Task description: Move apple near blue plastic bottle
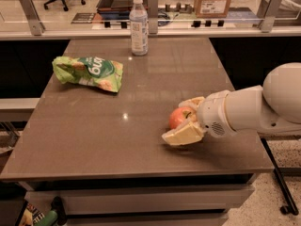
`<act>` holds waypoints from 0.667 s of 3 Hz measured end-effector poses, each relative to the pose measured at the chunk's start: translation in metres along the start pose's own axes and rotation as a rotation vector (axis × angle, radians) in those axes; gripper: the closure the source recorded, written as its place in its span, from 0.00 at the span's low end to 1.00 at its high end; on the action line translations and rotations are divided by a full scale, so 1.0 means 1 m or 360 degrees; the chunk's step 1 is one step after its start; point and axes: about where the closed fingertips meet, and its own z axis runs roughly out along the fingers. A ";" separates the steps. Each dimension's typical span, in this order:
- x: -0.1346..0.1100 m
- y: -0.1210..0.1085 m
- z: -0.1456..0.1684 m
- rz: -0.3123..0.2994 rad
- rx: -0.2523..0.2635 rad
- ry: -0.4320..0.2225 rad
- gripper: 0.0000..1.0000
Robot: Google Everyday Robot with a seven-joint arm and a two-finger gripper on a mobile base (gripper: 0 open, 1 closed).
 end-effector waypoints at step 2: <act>-0.002 0.000 -0.001 0.0000 0.0000 0.0000 1.00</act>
Offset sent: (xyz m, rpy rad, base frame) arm 0.0000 0.0000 0.0018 -0.0001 -0.0001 0.0001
